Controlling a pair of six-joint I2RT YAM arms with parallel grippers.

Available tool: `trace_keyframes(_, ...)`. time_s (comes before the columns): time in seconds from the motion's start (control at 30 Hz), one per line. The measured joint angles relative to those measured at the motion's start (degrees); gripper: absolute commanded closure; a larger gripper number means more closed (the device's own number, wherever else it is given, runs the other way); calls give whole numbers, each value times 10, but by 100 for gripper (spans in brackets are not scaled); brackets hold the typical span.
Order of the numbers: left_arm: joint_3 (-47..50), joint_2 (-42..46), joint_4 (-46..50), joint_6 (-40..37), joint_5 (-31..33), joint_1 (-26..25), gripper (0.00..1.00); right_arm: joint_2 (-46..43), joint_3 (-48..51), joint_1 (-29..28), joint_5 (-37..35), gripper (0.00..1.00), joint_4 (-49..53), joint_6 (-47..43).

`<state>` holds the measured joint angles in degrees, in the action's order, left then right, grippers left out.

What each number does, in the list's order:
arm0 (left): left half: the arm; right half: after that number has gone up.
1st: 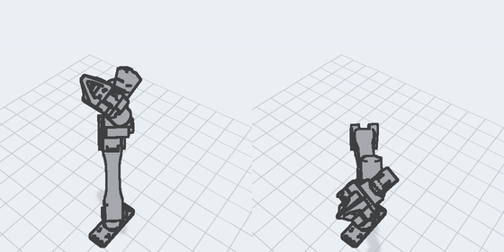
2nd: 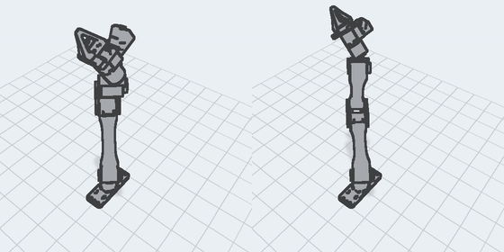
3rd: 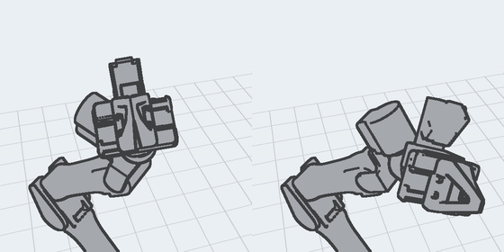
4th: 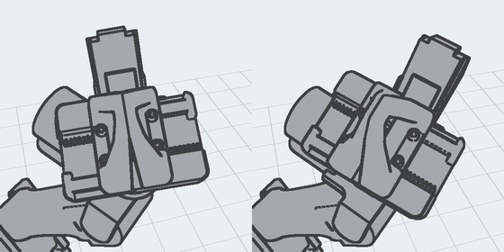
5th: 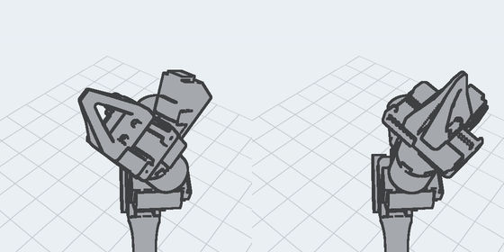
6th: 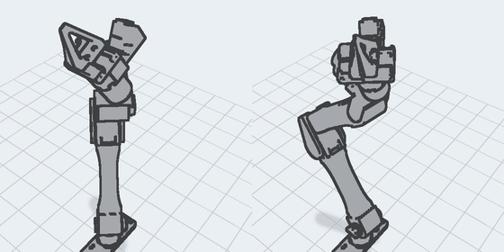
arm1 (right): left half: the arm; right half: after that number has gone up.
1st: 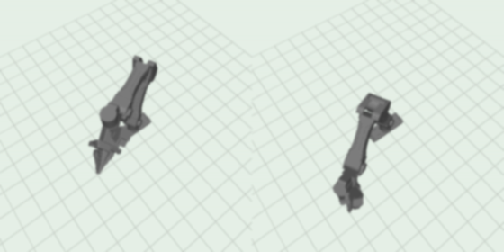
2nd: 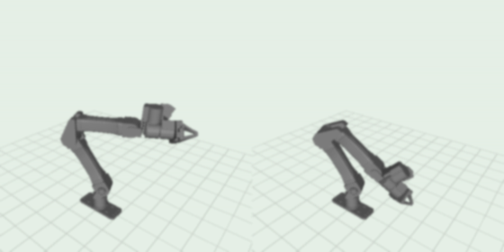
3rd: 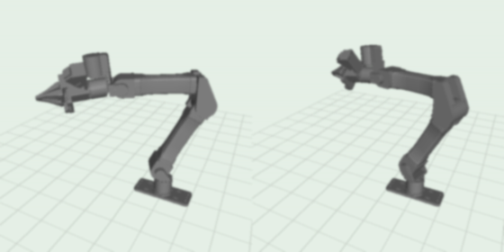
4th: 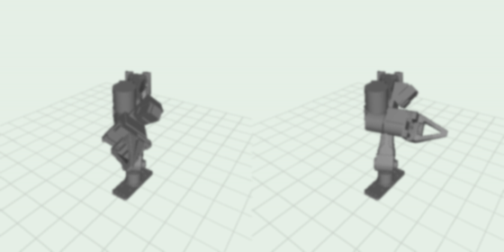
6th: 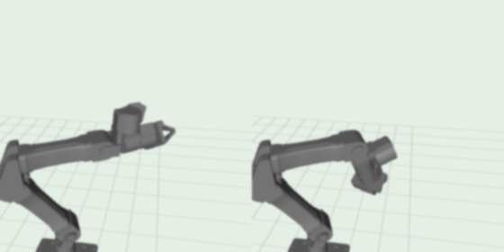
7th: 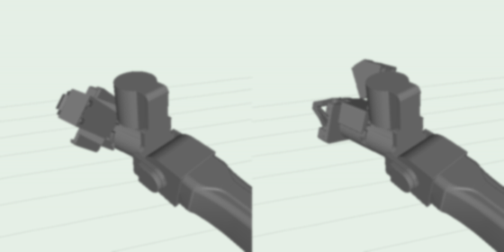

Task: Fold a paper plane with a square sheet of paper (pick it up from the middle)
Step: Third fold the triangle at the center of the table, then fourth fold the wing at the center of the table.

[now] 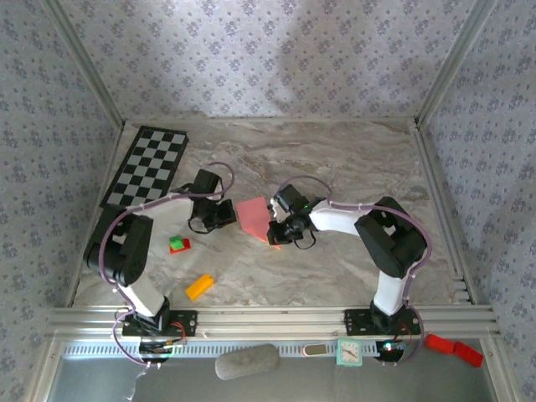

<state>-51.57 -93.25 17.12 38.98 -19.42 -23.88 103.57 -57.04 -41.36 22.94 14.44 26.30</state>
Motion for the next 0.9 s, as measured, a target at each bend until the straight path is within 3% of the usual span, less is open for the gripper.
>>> trace_keyframes(0.27, 71, 89, -66, 90, -20, -1, 71, -61, 0, 0, 3, 81, -17, 34)
trace_keyframes(0.57, 147, 93, -165, 200, -73, -18, 57, -58, -2, 0, -14, 78, -40, 43)
trace_keyframes(0.9, 148, 30, -246, 248, -108, -33, 52, -14, -8, 0, -52, 72, -27, 45)
